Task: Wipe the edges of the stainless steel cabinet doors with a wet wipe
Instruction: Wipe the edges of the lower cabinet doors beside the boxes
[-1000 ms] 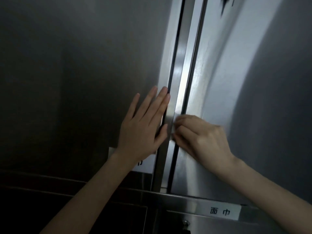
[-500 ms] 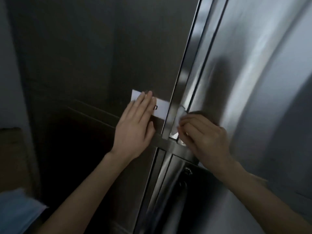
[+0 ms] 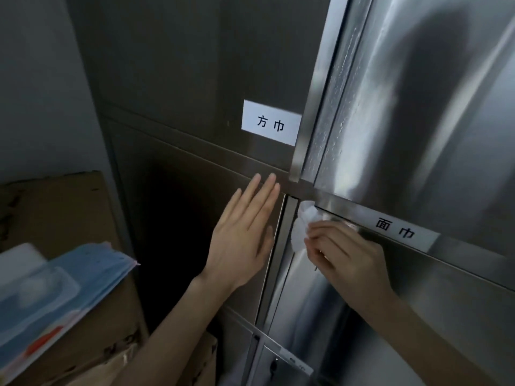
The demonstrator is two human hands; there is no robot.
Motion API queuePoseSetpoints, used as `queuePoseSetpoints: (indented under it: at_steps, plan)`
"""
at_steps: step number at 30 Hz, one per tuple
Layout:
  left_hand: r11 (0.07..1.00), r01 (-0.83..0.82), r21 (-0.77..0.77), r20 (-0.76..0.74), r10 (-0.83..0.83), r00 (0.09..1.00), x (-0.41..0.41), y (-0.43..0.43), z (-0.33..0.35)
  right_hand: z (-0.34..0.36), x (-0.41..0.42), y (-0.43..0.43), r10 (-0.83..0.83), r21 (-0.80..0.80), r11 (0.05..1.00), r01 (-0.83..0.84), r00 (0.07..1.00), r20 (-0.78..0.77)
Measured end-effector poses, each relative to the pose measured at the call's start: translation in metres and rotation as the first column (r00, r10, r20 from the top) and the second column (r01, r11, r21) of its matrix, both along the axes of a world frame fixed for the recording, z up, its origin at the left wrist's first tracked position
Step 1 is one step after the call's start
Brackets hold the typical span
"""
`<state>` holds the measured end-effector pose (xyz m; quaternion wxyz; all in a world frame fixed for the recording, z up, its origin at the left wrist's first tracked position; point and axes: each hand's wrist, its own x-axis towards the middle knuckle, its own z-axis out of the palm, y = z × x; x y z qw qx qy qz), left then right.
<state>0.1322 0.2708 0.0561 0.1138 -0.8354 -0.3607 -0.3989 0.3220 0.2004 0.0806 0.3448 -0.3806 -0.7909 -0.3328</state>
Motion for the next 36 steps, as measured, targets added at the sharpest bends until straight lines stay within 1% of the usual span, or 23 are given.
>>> queuePoseSetpoints:
  at_steps: [2,5,11,17,21,23,25,27,29,30,32,33,36]
  plan:
    - [0.999,0.03,0.046,-0.055,-0.027,0.998,0.007,0.011,0.013,-0.007,0.001,-0.006,-0.03,-0.019,0.999,0.03,0.999,-0.018]
    - [0.996,0.034,0.078,-0.132,-0.023,0.991,0.015,0.026,0.024,-0.011,0.0,-0.014,-0.069,-0.02,0.997,0.068,0.997,-0.026]
    - [0.991,0.065,0.116,-0.169,-0.045,0.985,0.02,0.043,0.025,-0.009,-0.009,-0.028,-0.174,-0.014,0.985,0.174,0.983,-0.057]
    - [0.992,0.077,0.1,-0.155,-0.061,0.986,0.03,0.05,0.03,-0.007,-0.013,-0.033,-0.242,-0.001,0.97,0.242,0.968,-0.064]
    - [0.997,0.07,0.029,-0.204,-0.063,0.977,0.03,0.052,0.031,-0.013,-0.017,-0.037,-0.25,-0.004,0.968,0.251,0.966,-0.071]
    - [0.996,0.082,0.022,-0.21,-0.076,0.975,0.029,0.052,0.031,-0.018,-0.021,-0.04,-0.26,-0.002,0.965,0.261,0.963,-0.067]
    - [0.992,0.125,0.019,-0.136,-0.121,0.983,0.028,0.05,0.028,-0.022,-0.023,-0.042,-0.271,-0.002,0.962,0.271,0.961,-0.062]
    - [0.989,0.15,0.011,0.032,-0.15,0.988,0.027,0.046,0.015,-0.026,-0.026,-0.045,-0.282,-0.009,0.959,0.282,0.958,-0.057]
    - [0.992,0.122,-0.021,0.184,-0.116,0.976,0.028,0.042,-0.004,-0.029,-0.028,-0.047,-0.299,-0.009,0.954,0.299,0.952,-0.057]
    - [0.991,0.113,-0.071,0.217,-0.095,0.972,0.029,0.04,-0.013,-0.03,-0.028,-0.048,-0.31,-0.01,0.951,0.31,0.949,-0.06]
    - [0.976,0.115,-0.182,0.236,-0.071,0.969,0.036,0.04,-0.022,-0.03,-0.028,-0.049,-0.327,-0.016,0.945,0.326,0.943,-0.066]
    - [0.97,0.117,-0.214,0.244,-0.062,0.968,0.041,0.042,-0.023,-0.031,-0.028,-0.049,-0.334,-0.021,0.942,0.334,0.94,-0.072]
    - [0.97,0.12,-0.21,0.32,-0.047,0.946,0.055,0.046,-0.022,-0.032,-0.029,-0.053,-0.352,-0.025,0.936,0.351,0.931,-0.094]
